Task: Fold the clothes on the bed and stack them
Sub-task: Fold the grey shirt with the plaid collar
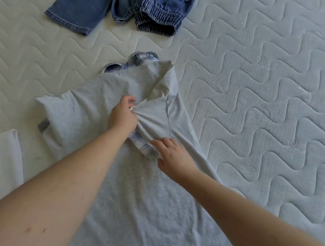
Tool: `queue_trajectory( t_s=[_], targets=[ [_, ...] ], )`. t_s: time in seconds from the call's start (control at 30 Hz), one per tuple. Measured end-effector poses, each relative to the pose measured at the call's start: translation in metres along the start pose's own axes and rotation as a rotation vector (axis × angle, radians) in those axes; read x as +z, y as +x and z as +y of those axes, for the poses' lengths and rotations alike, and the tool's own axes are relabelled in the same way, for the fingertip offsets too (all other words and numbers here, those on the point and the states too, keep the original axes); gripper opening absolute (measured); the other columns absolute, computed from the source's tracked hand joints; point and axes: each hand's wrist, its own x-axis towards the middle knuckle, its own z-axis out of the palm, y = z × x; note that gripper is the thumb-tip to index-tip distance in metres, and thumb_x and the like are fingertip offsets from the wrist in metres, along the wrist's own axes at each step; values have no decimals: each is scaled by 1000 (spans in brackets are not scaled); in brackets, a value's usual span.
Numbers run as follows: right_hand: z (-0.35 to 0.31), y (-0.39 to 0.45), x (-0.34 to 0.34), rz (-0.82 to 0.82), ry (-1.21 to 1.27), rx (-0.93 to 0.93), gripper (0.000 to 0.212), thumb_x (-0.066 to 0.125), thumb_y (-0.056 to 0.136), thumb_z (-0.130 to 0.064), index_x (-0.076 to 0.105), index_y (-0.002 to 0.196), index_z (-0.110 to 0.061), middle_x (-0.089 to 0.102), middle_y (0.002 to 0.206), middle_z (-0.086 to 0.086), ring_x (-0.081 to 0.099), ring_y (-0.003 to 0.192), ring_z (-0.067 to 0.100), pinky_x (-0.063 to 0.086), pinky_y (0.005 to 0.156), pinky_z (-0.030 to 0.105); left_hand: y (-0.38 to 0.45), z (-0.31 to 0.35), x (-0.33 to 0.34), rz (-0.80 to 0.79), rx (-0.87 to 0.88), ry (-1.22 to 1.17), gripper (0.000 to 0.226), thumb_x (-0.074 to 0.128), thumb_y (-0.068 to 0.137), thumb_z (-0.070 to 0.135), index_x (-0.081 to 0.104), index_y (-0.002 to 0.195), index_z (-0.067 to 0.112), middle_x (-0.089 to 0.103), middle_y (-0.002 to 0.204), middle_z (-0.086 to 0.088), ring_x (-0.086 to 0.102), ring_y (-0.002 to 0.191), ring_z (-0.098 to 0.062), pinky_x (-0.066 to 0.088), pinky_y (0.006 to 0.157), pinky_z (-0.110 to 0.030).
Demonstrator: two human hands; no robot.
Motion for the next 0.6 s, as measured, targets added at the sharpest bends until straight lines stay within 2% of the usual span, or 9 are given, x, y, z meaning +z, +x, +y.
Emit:
queue_trajectory(
  t_s=[0.1,0.17,0.23,0.3,0.4,0.47,0.5,0.6],
  targets=[
    [3,-6,5,0,-56,-15,53,52,89,-9,46,141,-19,52,132,1,47,120,24,37,100,34,-2,-7,0,-27,-36,203,54,58,86,15,42,135,30,50,137,-1,50,120,-29,47,94,-45],
    [9,-16,2,23,-91,-2,51,54,88,-9,51,138,-19,54,131,1,49,120,23,36,99,34,-15,-9,6,64,4,356,59,61,84,21,41,139,28,43,141,-6,40,128,-32,39,98,-47],
    [16,-31,0,58,-129,38,51,58,84,-9,55,134,-17,57,126,2,53,114,25,39,97,36,-37,-7,16,175,157,351,53,63,82,19,49,133,19,49,135,-10,42,125,-32,35,97,-45],
    [25,-49,-2,89,-152,116,54,61,80,-10,55,134,-17,56,126,4,53,113,28,41,97,39,-59,-3,27,213,272,277,41,63,82,16,57,122,11,56,121,-14,49,116,-35,37,92,-44],
    [36,-80,0,85,-187,272,64,63,80,-16,47,142,-20,48,138,7,46,124,30,35,102,40,-88,2,45,249,321,211,21,64,85,19,59,100,7,59,98,-13,55,96,-33,40,79,-41],
    [42,-101,2,105,-209,358,66,63,82,-17,44,145,-20,44,144,8,44,128,30,34,104,42,-105,4,57,168,226,117,15,62,88,26,58,87,11,62,86,-8,56,85,-29,38,68,-34],
    [46,-109,3,122,-208,399,65,63,83,-19,43,146,-19,43,145,8,44,129,31,34,104,43,-114,3,65,80,141,99,20,60,91,31,59,82,13,64,82,-6,59,82,-29,38,65,-32],
    [54,-134,7,133,-148,524,65,58,92,-30,32,151,-19,35,152,9,36,137,31,29,109,43,-139,0,95,-274,-91,100,40,52,94,44,64,76,11,71,82,-11,66,83,-32,52,72,-36]
  ],
)
